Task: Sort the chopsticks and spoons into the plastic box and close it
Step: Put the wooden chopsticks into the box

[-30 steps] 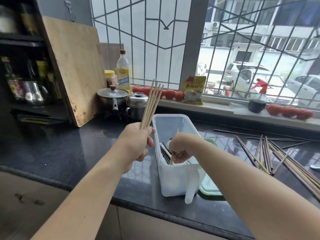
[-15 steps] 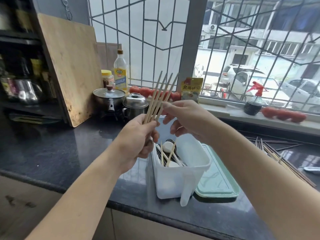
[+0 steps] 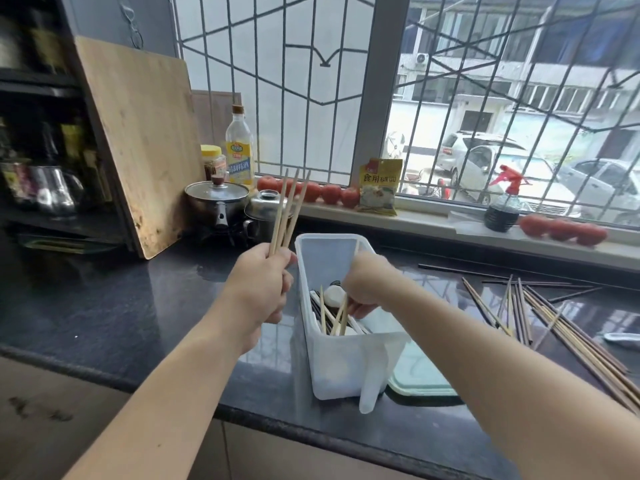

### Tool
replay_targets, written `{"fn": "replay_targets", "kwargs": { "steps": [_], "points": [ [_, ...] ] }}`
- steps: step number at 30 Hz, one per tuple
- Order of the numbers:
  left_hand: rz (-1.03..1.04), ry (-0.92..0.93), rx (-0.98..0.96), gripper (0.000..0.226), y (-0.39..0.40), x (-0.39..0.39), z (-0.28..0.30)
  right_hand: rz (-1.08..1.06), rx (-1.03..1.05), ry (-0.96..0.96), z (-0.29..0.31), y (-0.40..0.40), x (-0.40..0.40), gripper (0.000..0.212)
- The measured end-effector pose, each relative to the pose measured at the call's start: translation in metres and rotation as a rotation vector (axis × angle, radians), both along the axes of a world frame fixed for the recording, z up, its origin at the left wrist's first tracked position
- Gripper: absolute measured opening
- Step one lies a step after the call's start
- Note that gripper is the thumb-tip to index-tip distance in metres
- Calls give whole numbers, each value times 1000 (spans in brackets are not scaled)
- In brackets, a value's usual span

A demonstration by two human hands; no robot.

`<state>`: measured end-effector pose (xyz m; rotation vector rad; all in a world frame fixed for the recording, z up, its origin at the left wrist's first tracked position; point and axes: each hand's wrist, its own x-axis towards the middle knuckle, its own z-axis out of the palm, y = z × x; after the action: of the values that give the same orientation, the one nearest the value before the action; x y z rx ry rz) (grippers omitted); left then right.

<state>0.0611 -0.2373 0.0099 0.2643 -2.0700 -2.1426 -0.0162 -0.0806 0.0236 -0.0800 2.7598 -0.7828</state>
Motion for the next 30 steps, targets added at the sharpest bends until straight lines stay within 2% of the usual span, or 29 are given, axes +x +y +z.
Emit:
{"fn": "replay_targets", "kwargs": {
  "steps": [1,3,7,9,10,13,17,20,22,25,27,30],
  "points": [
    [-17,-6,11,22,2,0,1,14,77,-30,-9,-4,-1,40],
    [-44,-20,27,23,2,2,2,-9,87,-71,-20,-9,-3,41],
    [-54,-25,49,23,-5,7,0,36,111,-130,-21,-7,0,16],
    [-56,-26,58,23,-8,9,-1,24,37,-112,-15,-1,-2,13],
    [-59,-28,62,23,-9,9,-1,4,15,-98,-9,3,-4,13],
    [-63,-32,64,24,-9,8,-2,-45,-9,-37,6,8,-13,32],
    [-85,-31,59,24,-2,4,0,-33,-73,18,9,6,-8,25],
    [-107,-25,50,24,1,3,-1,0,-190,106,9,4,-6,18],
    [-140,-28,34,24,1,4,-1,14,-353,140,12,3,-1,20],
    [-210,-17,67,24,3,7,0,115,-677,-70,24,1,10,28],
    [-241,-1,106,24,3,8,2,235,-743,-181,29,3,16,28],
    [-269,7,103,24,1,9,4,241,-759,-112,36,2,19,30]
  ]
}}
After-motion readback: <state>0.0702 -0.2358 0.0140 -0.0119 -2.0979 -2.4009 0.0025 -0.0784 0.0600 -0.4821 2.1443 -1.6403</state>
